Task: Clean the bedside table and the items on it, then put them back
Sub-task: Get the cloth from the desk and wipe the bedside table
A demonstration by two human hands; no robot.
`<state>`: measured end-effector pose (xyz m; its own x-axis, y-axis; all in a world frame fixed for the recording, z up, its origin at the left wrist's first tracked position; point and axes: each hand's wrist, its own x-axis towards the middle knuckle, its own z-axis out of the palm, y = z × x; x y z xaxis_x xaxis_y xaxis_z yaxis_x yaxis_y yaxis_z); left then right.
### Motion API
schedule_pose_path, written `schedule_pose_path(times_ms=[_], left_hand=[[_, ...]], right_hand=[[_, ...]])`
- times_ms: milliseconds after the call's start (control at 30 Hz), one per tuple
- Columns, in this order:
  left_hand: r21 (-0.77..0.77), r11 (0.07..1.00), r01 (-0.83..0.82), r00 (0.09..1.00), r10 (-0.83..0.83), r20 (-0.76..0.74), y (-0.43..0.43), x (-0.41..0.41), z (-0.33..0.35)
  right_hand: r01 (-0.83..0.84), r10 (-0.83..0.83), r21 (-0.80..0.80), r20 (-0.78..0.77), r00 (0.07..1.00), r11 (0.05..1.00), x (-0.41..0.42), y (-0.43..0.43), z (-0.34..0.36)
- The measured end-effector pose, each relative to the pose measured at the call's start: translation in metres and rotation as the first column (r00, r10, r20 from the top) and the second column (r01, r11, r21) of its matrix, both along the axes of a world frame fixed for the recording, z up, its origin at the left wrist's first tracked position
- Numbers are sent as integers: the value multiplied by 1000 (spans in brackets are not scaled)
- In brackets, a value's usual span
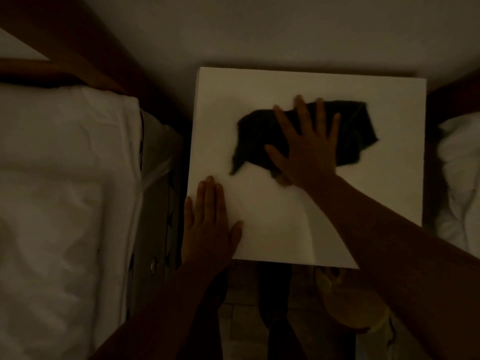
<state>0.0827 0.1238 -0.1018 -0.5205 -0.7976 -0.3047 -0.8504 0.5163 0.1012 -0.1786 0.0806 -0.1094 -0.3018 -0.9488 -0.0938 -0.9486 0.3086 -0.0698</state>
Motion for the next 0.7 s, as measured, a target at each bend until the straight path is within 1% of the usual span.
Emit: schedule_pose_path(times_ms=[133, 233, 300, 367, 433, 567, 633, 700], left_hand=[[-22, 1000, 10, 1000, -10, 11, 1, 1, -1], [-28, 1000, 13, 1000, -13, 10, 2, 0, 2], [-14, 1000, 2, 1000, -2, -29, 2, 0, 4], [18, 999, -33, 990, 35, -135, 0, 1, 7], [61, 996, -61, 962, 75, -263, -2, 3, 9], [157, 981, -115, 855, 178, -488, -5, 6, 13], [197, 972, -126, 819, 214, -533, -6, 6, 16], [215, 967, -139, 807, 236, -541, -8, 6, 18]], right_hand=[[112, -112, 46, -8, 994, 993, -42, 85, 2], [231, -232, 95, -6, 973, 968, -32, 141, 9], [306, -309, 130, 6, 951, 943, -9, 162, 12], [335, -342, 157, 22, 939, 929, 23, 168, 14], [295, -307, 164, 50, 950, 941, 59, 166, 15], [93, -105, 76, 181, 978, 993, 133, 134, 15], [-24, 14, 41, 223, 975, 999, 163, 111, 14], [-125, 119, 14, 228, 966, 992, 175, 97, 11]])
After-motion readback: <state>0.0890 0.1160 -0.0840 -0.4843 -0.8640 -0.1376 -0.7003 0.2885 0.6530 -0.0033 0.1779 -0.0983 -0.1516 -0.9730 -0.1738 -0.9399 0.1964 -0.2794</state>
